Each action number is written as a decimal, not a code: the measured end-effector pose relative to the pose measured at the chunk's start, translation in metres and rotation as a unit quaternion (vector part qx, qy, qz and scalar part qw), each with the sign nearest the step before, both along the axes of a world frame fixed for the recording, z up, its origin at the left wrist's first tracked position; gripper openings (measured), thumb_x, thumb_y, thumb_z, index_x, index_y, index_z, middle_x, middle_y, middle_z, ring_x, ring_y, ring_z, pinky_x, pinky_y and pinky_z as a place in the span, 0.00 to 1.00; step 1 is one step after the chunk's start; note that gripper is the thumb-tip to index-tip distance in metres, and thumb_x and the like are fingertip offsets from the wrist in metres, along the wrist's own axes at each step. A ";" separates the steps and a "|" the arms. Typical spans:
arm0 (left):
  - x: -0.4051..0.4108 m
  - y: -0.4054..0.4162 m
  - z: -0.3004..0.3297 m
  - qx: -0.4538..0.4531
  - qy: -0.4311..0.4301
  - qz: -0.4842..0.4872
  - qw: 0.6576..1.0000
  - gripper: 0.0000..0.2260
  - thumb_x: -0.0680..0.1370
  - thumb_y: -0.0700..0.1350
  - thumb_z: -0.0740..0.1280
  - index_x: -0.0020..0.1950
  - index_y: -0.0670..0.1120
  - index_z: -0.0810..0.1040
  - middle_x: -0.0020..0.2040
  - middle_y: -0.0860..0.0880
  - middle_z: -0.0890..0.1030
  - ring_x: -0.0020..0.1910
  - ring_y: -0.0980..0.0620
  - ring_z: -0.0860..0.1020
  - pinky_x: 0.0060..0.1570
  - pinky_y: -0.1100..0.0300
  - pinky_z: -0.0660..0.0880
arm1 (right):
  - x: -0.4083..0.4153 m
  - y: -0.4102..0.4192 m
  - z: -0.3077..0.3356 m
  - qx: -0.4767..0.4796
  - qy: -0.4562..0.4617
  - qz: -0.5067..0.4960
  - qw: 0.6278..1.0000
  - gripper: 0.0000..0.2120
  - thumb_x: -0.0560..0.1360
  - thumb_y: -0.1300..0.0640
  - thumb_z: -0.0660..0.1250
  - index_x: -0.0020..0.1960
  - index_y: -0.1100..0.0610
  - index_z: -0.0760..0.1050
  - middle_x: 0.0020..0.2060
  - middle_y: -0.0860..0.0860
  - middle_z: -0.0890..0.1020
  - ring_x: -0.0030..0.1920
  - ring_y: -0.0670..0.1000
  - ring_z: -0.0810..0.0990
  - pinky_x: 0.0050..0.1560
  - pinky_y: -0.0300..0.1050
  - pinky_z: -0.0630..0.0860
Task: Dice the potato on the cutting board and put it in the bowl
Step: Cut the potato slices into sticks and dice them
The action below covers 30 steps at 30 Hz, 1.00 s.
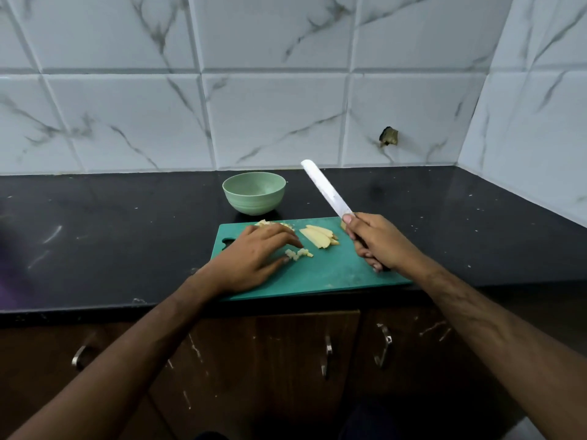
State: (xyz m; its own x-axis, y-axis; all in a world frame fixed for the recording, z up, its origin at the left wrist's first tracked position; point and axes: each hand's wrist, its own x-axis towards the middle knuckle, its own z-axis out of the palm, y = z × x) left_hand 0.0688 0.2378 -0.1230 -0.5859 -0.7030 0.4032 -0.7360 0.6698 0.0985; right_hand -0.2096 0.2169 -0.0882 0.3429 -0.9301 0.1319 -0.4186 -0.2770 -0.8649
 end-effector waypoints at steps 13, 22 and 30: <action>-0.002 -0.038 -0.001 -0.116 -0.068 0.029 0.990 0.11 0.81 0.56 0.59 0.54 0.55 0.79 0.54 0.55 0.77 0.53 0.51 0.76 0.52 0.49 0.68 | 0.008 -0.025 -0.022 -0.033 -0.064 -0.025 0.997 0.19 0.86 0.47 0.56 0.43 0.58 0.68 0.24 0.49 0.65 0.21 0.46 0.61 0.21 0.40 0.66; -0.001 -0.047 -0.001 -0.107 0.006 0.093 0.990 0.05 0.79 0.56 0.69 0.51 0.56 0.79 0.50 0.58 0.77 0.53 0.54 0.75 0.53 0.52 0.64 | 0.006 -0.028 -0.023 -0.030 -0.074 -0.016 0.997 0.19 0.86 0.46 0.56 0.43 0.58 0.68 0.24 0.49 0.65 0.21 0.46 0.62 0.22 0.39 0.66; -0.036 -0.054 0.013 -0.087 -0.053 0.120 0.988 0.20 0.79 0.67 0.57 0.62 0.55 0.74 0.58 0.55 0.80 0.58 0.51 0.76 0.58 0.48 0.66 | 0.006 -0.027 -0.023 -0.030 -0.081 -0.008 0.996 0.18 0.86 0.47 0.56 0.43 0.59 0.68 0.24 0.49 0.65 0.21 0.45 0.62 0.22 0.39 0.66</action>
State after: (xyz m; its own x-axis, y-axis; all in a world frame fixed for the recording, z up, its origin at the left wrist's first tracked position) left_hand 0.0329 0.1840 -0.1099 -0.4570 -0.7516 0.4756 -0.8753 0.4752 -0.0900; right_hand -0.2037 0.1895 -0.1115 0.2979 -0.9238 0.2404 -0.2792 -0.3251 -0.9035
